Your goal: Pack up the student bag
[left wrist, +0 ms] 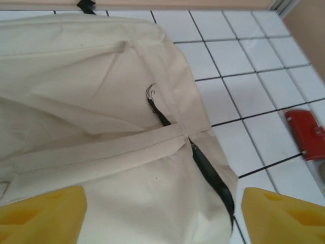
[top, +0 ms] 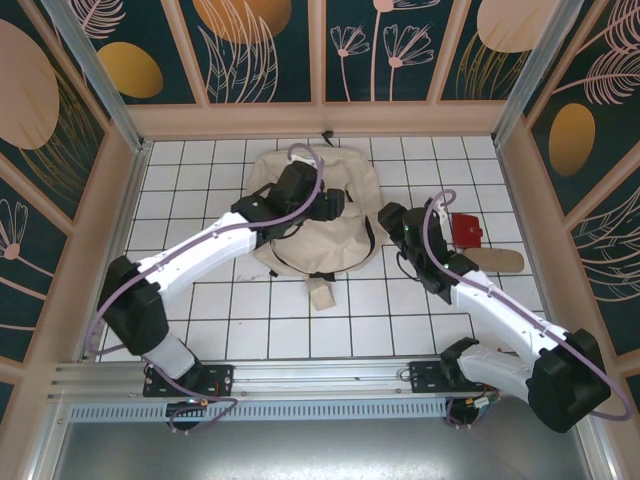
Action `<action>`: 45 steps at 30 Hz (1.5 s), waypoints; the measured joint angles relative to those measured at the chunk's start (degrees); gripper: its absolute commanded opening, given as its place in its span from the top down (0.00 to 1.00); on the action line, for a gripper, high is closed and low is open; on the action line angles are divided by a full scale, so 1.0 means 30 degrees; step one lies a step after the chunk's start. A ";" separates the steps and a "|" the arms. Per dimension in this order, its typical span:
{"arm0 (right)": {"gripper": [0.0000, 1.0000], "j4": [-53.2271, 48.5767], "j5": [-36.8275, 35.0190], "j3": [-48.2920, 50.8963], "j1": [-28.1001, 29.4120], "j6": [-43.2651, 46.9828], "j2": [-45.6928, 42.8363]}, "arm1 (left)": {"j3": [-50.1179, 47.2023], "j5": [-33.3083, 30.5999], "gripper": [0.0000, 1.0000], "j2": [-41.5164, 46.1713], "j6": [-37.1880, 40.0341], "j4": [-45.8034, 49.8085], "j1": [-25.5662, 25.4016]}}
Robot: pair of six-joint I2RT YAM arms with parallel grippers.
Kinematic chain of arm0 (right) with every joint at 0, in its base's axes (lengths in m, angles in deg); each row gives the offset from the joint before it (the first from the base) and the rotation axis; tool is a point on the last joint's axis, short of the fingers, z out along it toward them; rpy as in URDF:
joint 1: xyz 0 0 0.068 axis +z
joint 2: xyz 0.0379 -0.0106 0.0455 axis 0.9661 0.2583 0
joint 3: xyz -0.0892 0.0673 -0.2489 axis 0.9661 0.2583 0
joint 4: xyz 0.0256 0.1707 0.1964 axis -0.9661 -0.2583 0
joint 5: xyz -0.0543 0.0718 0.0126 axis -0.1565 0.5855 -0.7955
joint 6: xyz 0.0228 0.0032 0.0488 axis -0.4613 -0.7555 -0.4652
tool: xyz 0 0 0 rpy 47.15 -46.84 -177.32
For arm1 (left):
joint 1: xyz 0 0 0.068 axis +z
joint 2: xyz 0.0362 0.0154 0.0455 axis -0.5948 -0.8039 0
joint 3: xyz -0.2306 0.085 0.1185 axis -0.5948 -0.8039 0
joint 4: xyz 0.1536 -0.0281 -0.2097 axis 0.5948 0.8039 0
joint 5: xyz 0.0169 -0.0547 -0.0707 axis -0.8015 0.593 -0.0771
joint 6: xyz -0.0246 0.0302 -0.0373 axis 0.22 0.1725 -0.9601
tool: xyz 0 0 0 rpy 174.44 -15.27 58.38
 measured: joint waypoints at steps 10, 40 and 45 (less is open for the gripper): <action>0.28 -0.1559 0.3534 -0.5391 -0.0707 0.5042 0.5748 | -0.5901 0.0911 0.11 0.4597 -0.1683 -0.1282 0.5078; 0.45 -0.2652 0.8561 -1.6772 -0.2091 0.6594 2.0232 | -1.1307 0.3898 0.01 0.5326 -0.3672 -0.2667 0.8058; 0.44 -0.3504 0.7737 -1.8571 -0.2106 0.7125 2.1041 | -1.0724 0.4022 0.03 0.4641 -0.3665 -0.2710 0.8378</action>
